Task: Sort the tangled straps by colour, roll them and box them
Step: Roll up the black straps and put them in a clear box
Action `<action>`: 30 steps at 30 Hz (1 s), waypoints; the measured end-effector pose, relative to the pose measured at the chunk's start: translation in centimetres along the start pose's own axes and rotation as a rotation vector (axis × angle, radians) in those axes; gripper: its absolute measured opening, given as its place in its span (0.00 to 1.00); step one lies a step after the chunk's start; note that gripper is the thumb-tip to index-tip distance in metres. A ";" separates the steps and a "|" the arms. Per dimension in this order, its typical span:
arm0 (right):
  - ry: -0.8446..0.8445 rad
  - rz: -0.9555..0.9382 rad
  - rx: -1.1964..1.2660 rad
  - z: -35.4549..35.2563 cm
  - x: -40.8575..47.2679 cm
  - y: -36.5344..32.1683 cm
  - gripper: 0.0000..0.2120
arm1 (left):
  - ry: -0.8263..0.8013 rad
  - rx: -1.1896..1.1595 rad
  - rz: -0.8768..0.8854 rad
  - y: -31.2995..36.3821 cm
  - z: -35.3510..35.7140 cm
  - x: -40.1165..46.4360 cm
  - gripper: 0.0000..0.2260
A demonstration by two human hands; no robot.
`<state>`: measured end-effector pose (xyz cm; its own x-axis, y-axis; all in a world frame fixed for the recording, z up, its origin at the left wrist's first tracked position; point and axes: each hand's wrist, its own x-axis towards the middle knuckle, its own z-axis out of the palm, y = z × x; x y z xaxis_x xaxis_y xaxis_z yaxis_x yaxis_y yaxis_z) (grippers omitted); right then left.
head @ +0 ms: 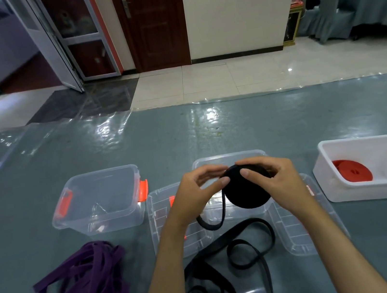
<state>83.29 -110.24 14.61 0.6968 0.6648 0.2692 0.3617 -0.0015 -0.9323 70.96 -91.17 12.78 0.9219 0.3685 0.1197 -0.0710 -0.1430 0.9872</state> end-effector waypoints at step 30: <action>-0.151 0.233 0.245 -1.3 -0.4 0.0 0.19 | 0.007 -0.215 -0.028 -0.4 -0.9 -1.1 0.12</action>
<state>83.76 -111.46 14.83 0.6370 0.7705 0.0210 0.0324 0.0005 -0.9995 69.66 -90.72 12.31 0.9221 0.3759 0.0918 -0.1254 0.0659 0.9899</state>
